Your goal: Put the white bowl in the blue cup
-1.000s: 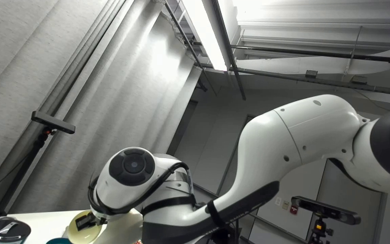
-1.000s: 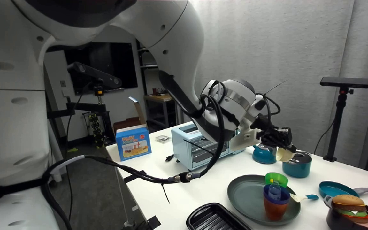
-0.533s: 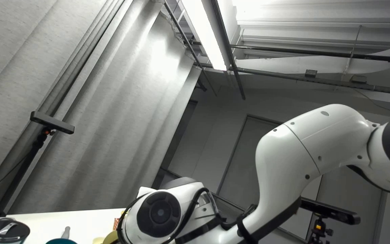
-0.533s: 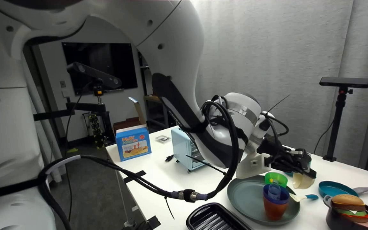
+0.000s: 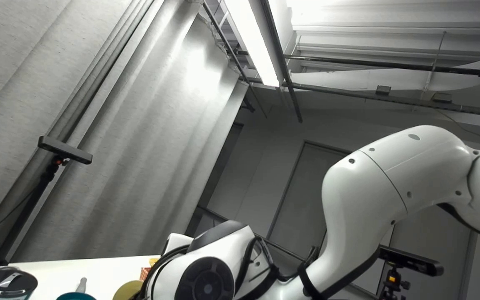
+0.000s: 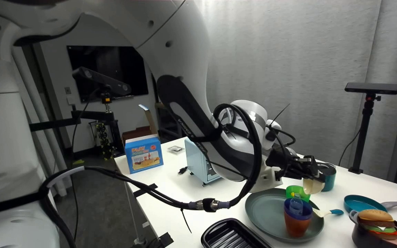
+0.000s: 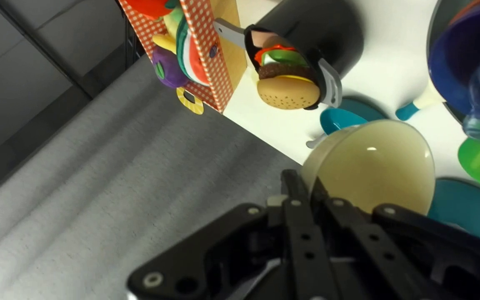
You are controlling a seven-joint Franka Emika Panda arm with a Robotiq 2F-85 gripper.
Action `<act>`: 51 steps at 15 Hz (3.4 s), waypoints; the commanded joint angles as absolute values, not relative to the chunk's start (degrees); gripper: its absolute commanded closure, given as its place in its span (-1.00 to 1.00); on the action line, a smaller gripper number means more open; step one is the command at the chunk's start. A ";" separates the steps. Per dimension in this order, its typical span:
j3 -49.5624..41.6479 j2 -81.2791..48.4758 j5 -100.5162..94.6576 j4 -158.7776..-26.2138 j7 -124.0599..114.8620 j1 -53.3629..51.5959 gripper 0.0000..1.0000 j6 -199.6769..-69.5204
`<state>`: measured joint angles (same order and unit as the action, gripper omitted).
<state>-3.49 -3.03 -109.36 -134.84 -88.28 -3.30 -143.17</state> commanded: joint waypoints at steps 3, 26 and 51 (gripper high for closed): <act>-1.47 -1.96 -121.77 -137.96 -99.90 -1.56 0.97 -141.52; 0.73 -8.44 -141.41 -141.07 -127.72 0.72 0.97 -135.73; 0.37 -2.96 -133.96 -141.70 -124.28 2.03 -1.00 -142.86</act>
<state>-0.32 -7.41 -137.00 -140.56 -125.23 0.81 -138.87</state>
